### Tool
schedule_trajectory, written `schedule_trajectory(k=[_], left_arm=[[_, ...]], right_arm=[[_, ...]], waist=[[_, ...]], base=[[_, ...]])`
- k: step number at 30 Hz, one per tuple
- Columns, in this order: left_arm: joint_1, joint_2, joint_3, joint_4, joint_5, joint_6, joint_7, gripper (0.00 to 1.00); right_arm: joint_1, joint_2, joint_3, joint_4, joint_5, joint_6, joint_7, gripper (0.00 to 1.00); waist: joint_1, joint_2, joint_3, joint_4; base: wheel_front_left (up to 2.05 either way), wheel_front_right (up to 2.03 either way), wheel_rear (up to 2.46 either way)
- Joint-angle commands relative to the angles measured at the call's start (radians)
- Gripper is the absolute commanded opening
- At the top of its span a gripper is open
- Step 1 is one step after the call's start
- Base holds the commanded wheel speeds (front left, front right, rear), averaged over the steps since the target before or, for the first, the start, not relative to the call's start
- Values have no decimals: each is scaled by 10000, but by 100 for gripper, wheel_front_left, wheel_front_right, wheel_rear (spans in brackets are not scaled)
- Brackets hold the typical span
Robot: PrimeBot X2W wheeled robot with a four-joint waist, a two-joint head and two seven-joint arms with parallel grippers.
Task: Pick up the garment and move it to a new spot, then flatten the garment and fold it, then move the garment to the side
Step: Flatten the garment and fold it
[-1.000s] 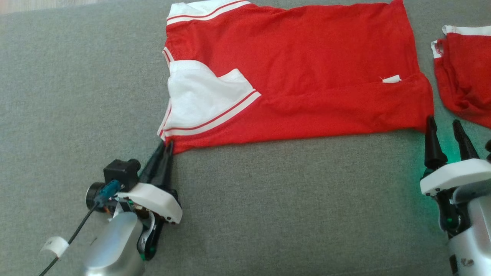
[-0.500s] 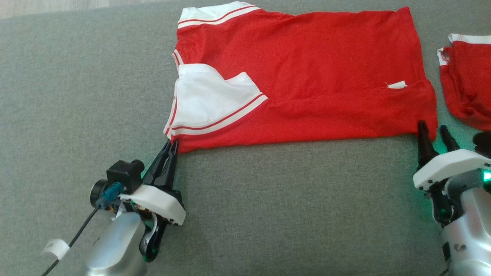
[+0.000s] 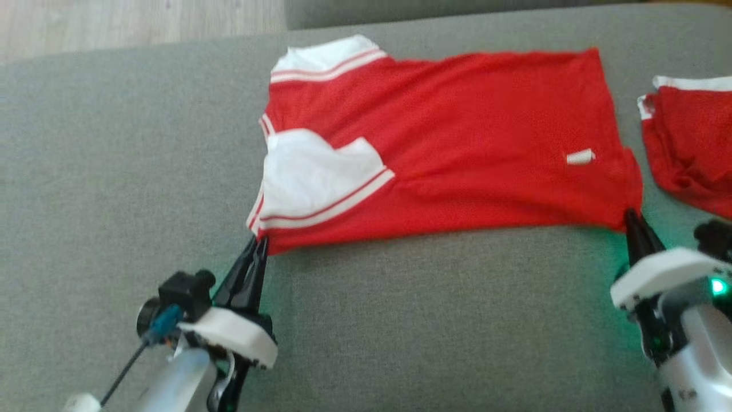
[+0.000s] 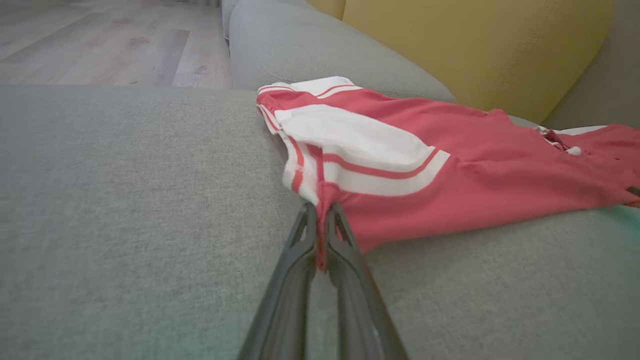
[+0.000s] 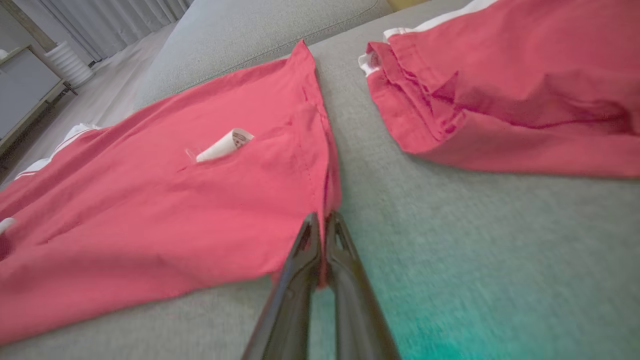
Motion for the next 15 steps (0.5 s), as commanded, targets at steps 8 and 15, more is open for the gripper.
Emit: schedule_trajectory(k=[8, 15], left_arm=[[1600, 540, 100, -1498, -16, 474, -42, 0], [3108, 786, -171, -3058, -172, 1009, 534, 0]], right_arm=[[1879, -820, 351, -1194, 623, 67, -155, 0], [3533, -1042, -262, -2238, 835, 67, 153, 0]], waist=[[0, -1, -1104, 202], [0, -1, -1418, 356]], base=[[0, 0, 0], [0, 0, 0]])
